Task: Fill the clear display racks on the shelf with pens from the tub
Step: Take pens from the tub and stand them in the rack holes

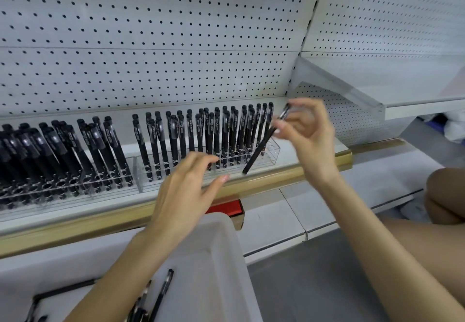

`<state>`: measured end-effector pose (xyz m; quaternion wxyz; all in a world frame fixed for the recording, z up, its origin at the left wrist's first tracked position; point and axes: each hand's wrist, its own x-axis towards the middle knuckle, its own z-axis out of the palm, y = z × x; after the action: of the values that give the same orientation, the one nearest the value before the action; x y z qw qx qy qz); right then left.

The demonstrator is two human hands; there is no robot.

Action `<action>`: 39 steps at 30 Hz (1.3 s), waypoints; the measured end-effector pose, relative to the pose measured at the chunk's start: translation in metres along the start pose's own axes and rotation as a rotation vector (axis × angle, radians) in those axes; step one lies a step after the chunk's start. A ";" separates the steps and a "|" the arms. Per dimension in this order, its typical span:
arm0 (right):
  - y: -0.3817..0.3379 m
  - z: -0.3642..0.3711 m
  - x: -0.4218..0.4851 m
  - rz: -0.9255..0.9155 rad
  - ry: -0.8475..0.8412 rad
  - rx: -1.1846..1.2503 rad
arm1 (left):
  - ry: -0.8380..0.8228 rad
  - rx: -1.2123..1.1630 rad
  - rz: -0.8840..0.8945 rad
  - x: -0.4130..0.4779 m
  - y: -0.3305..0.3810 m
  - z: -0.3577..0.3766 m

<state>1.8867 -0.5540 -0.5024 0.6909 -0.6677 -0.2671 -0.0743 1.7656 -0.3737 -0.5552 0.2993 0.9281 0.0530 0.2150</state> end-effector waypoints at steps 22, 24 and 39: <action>0.075 0.001 0.044 -0.107 -0.038 -0.403 | -0.188 0.556 0.139 0.000 -0.038 0.019; 0.075 -0.002 0.046 -0.136 -0.049 -0.442 | -0.184 0.552 0.137 0.000 -0.038 0.020; 0.058 -0.011 0.044 -0.129 -0.111 -0.604 | -0.209 0.570 0.171 -0.002 -0.032 0.003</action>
<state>1.9536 -0.5474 -0.5330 0.4395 -0.8273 -0.3123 -0.1576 1.7660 -0.3495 -0.5763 0.0115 0.9928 0.0019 0.1195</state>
